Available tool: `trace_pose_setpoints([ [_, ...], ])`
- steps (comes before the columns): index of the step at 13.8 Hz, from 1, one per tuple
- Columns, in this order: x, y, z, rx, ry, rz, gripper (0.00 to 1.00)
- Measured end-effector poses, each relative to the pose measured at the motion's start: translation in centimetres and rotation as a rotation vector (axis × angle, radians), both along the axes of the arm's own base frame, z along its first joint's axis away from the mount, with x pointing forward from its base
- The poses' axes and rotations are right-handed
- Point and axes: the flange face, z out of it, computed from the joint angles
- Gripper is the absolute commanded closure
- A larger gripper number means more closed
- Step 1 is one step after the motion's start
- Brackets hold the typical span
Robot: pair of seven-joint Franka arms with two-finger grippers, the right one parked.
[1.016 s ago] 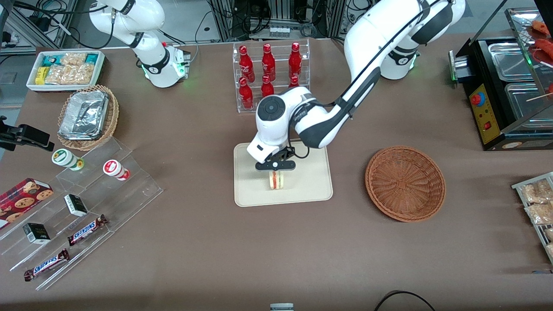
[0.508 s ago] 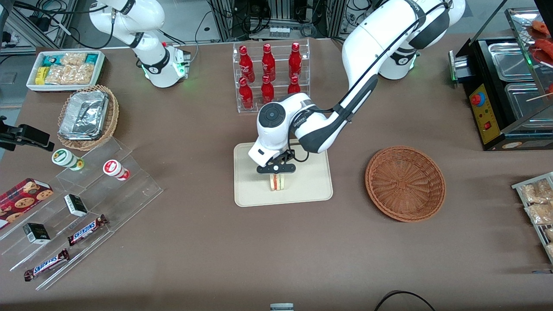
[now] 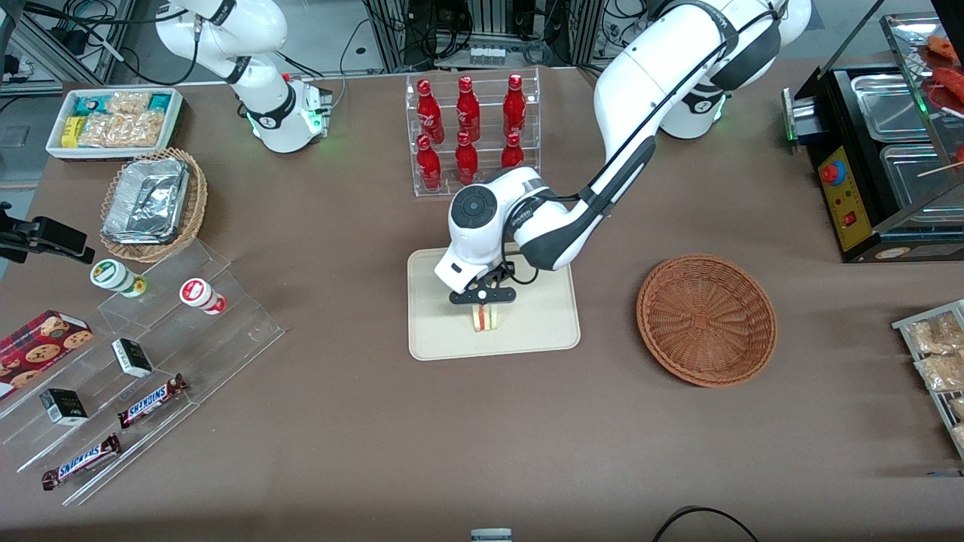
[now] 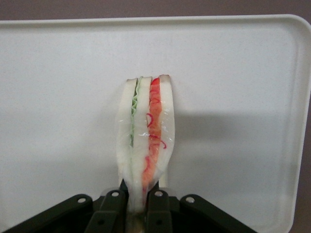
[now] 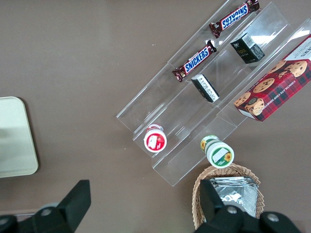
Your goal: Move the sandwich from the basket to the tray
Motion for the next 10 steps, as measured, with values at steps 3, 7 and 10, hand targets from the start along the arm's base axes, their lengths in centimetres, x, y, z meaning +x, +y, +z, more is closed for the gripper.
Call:
trace_pose_setpoints([
  [3,0.1,-0.1,0.2,-0.004,-0.004,0.002,0.0],
  [7,1.1,-0.5,3.3,-0.042,-0.047,0.03,0.0],
  [10,2.3,-0.2,11.4,-0.108,-0.146,0.083,0.0],
])
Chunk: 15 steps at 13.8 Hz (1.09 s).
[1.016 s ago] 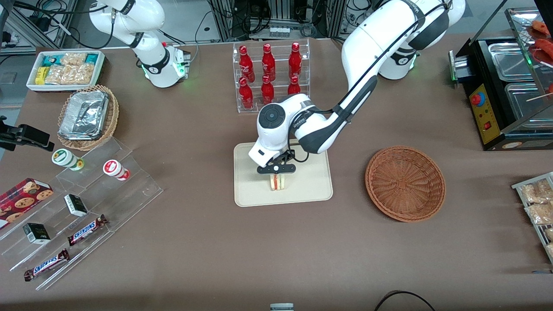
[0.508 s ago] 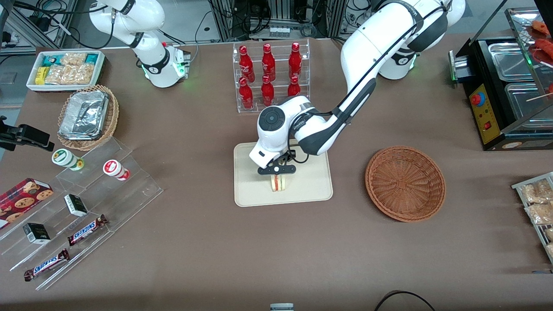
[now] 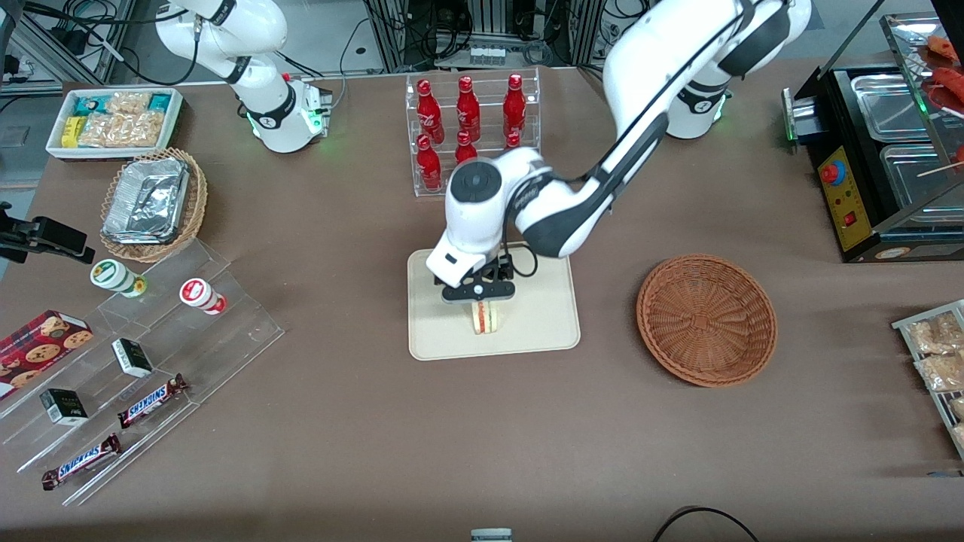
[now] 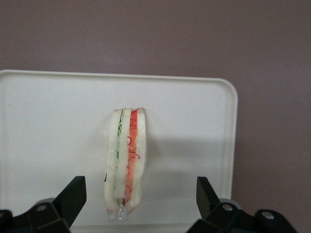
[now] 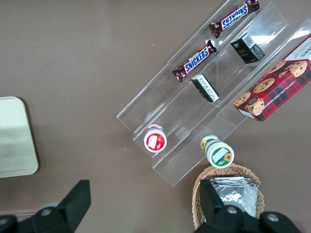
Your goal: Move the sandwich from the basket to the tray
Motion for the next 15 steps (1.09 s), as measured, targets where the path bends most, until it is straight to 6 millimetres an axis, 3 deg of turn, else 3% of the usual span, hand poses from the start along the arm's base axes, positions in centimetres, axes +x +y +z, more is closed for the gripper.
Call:
trace_pose_setpoints([
  [3,1.7,4.4,10.4,-0.022,-0.068,0.1,0.0],
  [5,2.4,9.4,16.5,0.033,-0.085,0.178,0.0],
  [7,3.0,14.6,20.8,0.08,-0.093,0.256,0.0],
  [11,3.5,22.9,24.7,0.154,-0.01,0.218,0.0],
  [15,4.0,33.1,28.0,0.171,0.089,0.093,0.0],
])
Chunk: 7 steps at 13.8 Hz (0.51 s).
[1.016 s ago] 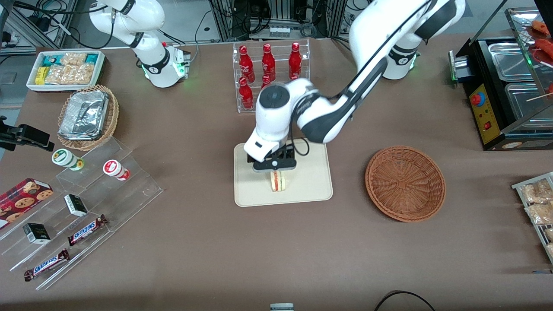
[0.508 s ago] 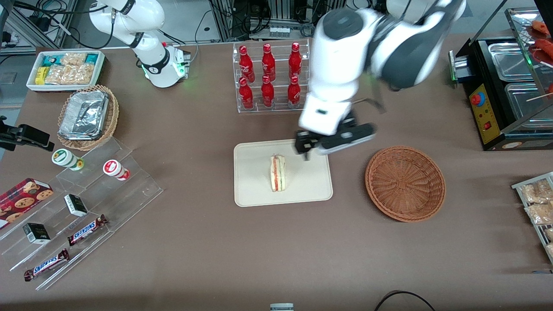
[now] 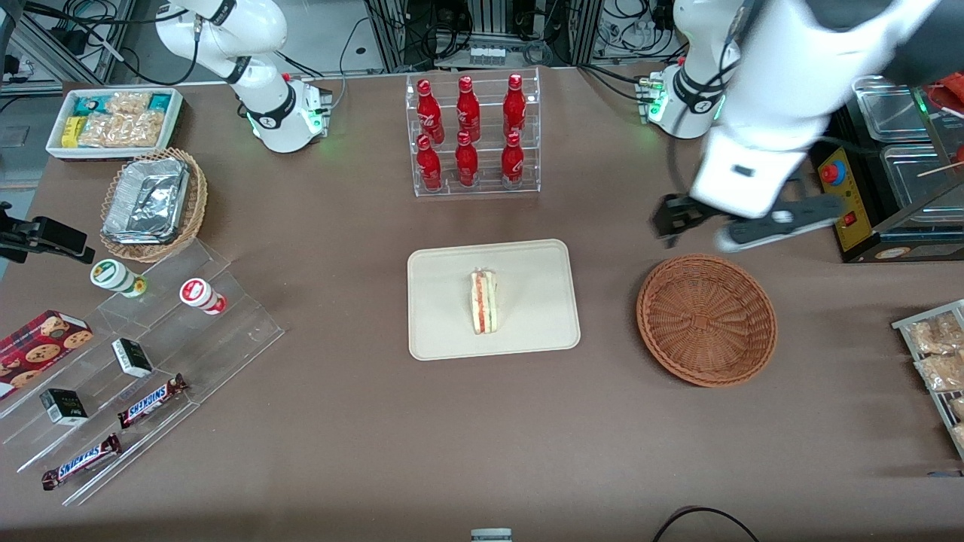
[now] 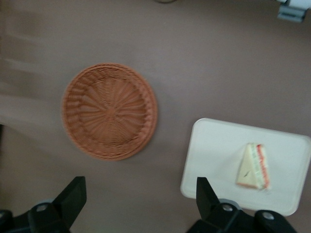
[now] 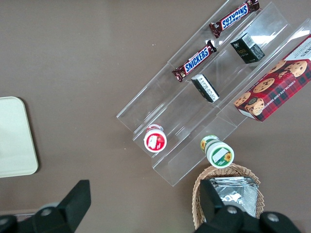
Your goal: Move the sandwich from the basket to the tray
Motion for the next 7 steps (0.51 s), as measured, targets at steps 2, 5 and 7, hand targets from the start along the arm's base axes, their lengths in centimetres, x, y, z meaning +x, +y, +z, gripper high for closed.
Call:
trace_pose_setpoints([
  [2,0.0,6.0,1.7,-0.024,0.036,-0.065,0.0],
  [5,-0.6,13.0,3.3,-0.035,0.067,-0.137,0.0],
  [7,-0.8,15.4,2.9,-0.033,0.089,-0.17,0.0],
])
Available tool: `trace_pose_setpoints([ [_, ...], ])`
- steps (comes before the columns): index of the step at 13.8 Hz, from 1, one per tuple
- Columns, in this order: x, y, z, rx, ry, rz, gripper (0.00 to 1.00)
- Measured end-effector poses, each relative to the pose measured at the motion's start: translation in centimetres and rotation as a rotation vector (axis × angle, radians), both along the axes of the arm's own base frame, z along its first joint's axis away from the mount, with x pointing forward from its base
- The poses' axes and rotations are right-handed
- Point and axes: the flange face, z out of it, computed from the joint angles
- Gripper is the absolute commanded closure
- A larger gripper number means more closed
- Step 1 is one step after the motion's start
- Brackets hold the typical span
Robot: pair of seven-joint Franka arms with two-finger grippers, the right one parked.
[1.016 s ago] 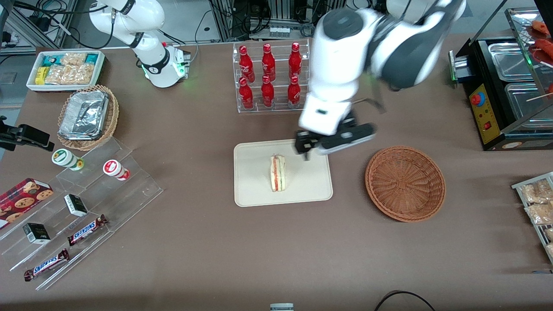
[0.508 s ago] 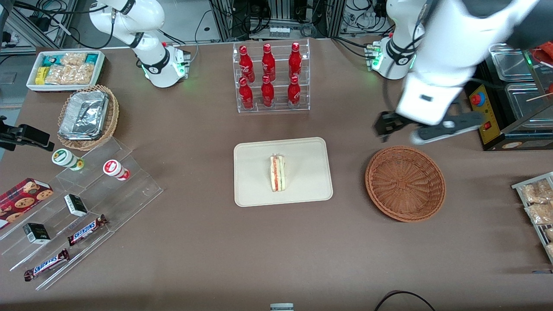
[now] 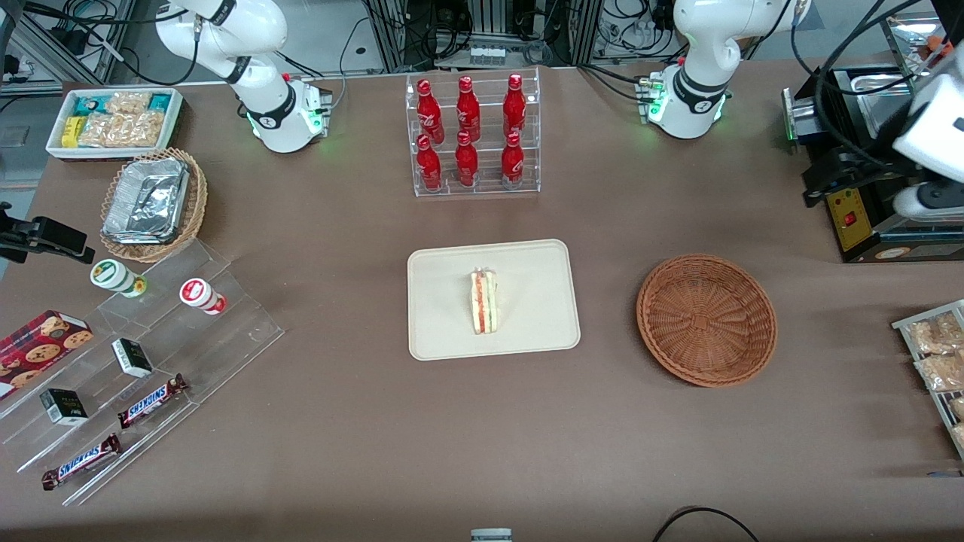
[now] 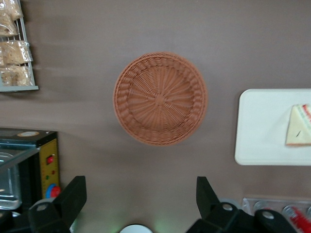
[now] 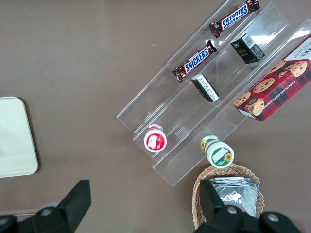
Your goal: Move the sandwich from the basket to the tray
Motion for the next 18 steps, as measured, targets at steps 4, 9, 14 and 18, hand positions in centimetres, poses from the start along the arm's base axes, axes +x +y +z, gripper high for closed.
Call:
trace_pose_setpoints([
  [4,0.2,2.1,-1.9,-0.004,0.045,-0.05,0.0],
  [9,-0.1,3.2,-1.3,-0.007,0.035,-0.091,0.0],
  [14,-0.7,4.4,-0.1,-0.008,0.006,-0.091,0.0],
  [18,-0.1,4.4,-0.5,-0.007,-0.01,-0.092,0.0],
])
